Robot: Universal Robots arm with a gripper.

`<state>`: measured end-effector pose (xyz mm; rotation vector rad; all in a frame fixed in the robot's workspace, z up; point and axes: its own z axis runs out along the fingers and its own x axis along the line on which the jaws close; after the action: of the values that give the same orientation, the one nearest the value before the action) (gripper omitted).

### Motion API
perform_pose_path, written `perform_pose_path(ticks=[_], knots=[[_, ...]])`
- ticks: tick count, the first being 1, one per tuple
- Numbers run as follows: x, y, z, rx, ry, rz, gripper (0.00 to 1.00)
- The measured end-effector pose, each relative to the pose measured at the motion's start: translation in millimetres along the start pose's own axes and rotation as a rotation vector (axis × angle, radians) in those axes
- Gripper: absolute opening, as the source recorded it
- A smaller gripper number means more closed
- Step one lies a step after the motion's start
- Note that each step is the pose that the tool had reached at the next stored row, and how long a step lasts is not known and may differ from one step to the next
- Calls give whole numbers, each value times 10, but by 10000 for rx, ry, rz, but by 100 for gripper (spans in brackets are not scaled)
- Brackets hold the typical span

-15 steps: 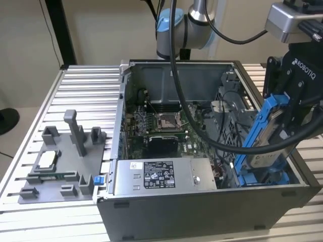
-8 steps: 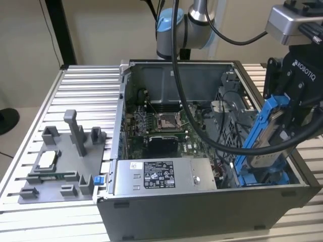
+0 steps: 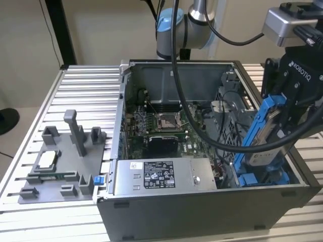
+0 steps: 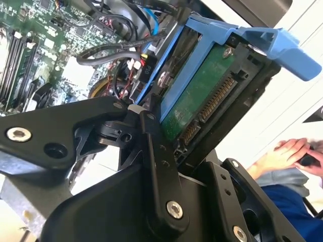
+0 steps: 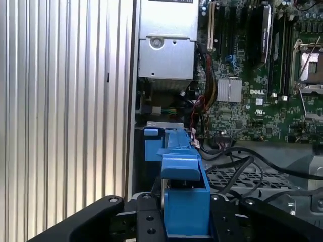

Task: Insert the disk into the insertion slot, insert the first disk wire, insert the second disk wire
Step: 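Insert the disk into the insertion slot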

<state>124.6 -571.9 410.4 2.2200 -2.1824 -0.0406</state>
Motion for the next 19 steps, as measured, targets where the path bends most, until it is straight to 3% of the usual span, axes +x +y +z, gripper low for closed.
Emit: perform_pose_path(ticks=[19], knots=[[-14, -86, 52, 8, -25, -7, 0]])
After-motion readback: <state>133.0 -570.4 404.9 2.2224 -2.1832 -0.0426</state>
